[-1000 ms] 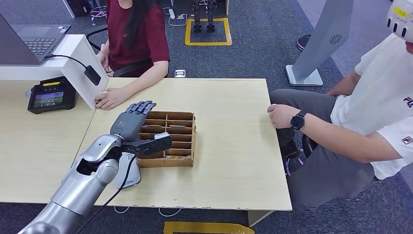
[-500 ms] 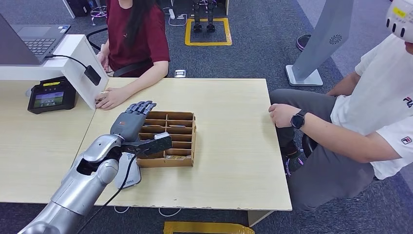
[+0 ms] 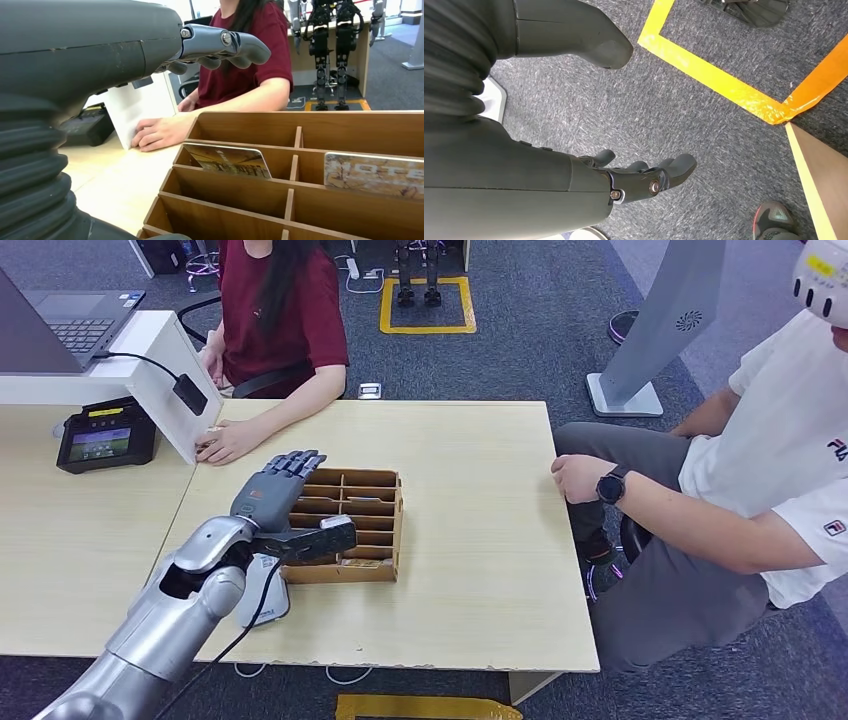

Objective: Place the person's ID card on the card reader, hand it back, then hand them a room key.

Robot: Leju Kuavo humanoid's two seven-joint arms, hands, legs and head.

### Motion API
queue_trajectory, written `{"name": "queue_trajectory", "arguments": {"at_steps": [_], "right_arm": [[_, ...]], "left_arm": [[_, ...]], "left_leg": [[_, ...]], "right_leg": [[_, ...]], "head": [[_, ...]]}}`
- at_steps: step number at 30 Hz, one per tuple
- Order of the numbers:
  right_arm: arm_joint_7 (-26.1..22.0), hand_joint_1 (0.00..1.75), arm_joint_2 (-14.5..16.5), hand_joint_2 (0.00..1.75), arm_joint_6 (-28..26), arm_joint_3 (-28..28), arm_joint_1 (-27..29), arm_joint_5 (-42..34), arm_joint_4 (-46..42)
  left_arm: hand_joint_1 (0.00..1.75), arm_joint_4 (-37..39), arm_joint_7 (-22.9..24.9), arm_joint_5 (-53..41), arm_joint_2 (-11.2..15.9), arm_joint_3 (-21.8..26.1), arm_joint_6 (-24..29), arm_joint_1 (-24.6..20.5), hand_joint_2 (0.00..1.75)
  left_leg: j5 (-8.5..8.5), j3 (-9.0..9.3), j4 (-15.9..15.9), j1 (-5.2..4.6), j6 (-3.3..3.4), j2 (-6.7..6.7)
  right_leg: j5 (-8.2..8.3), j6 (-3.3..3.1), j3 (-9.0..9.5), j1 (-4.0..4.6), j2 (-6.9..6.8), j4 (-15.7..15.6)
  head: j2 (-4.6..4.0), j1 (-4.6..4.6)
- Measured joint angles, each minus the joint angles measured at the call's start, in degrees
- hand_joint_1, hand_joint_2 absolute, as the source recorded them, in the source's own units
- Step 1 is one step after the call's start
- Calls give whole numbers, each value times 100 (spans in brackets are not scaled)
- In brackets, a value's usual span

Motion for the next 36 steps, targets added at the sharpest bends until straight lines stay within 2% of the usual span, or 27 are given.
{"name": "queue_trajectory", "arguments": {"at_steps": [31, 36], "right_arm": [[2, 0, -68, 175, -55, 135, -72, -93, 103], [3, 0, -84, 175, -65, 159, -97, -113, 130]], "left_arm": [[0, 101, 1, 222, 61, -113, -268, -111, 175], [0, 149, -5, 662, 72, -115, -544, -129, 175]], "left_leg": [[0, 0, 0, 0, 0, 0], [0, 0, 0, 0, 0, 0]], "right_leg": [[0, 0, 0, 0, 1, 0], [0, 0, 0, 0, 1, 0]], "head": [[0, 0], [0, 0]]}}
